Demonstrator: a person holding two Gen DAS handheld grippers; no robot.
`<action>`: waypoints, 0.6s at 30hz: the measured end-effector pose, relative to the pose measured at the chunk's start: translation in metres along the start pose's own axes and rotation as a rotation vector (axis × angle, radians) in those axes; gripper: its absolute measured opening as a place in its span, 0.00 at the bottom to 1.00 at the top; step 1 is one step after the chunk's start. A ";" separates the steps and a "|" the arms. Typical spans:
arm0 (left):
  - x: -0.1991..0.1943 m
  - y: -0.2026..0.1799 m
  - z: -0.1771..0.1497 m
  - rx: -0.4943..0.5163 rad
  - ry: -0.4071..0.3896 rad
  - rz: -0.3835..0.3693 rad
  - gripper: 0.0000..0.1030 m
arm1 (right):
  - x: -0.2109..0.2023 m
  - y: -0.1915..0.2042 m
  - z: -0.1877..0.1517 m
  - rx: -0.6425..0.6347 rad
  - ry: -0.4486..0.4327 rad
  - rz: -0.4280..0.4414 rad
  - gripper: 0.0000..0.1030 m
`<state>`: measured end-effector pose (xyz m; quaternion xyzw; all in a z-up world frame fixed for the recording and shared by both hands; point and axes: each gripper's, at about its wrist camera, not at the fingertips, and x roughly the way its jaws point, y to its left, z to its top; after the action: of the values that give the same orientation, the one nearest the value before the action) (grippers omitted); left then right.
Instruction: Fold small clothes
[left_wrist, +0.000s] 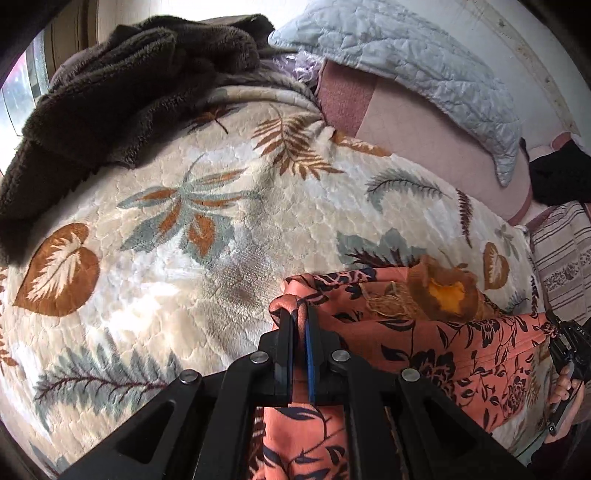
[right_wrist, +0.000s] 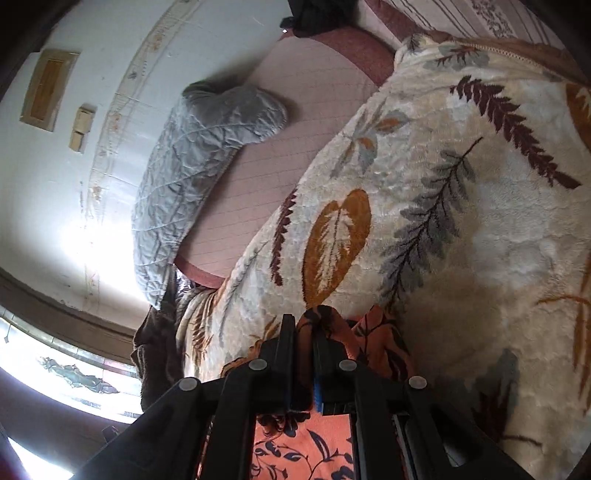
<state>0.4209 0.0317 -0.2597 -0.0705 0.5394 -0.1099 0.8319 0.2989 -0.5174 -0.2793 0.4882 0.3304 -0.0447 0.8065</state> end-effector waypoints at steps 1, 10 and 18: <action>0.014 0.004 0.002 -0.011 0.022 0.006 0.06 | 0.014 -0.005 0.004 0.013 0.014 -0.008 0.08; 0.035 0.025 -0.011 -0.101 0.007 0.068 0.47 | 0.064 -0.065 0.008 0.243 0.145 0.104 0.24; -0.046 -0.006 -0.057 -0.070 -0.166 0.160 0.57 | -0.028 -0.011 -0.012 0.023 0.001 0.070 0.84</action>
<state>0.3504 0.0377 -0.2405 -0.0652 0.4762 -0.0180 0.8767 0.2667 -0.5207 -0.2750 0.5085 0.3130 -0.0200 0.8019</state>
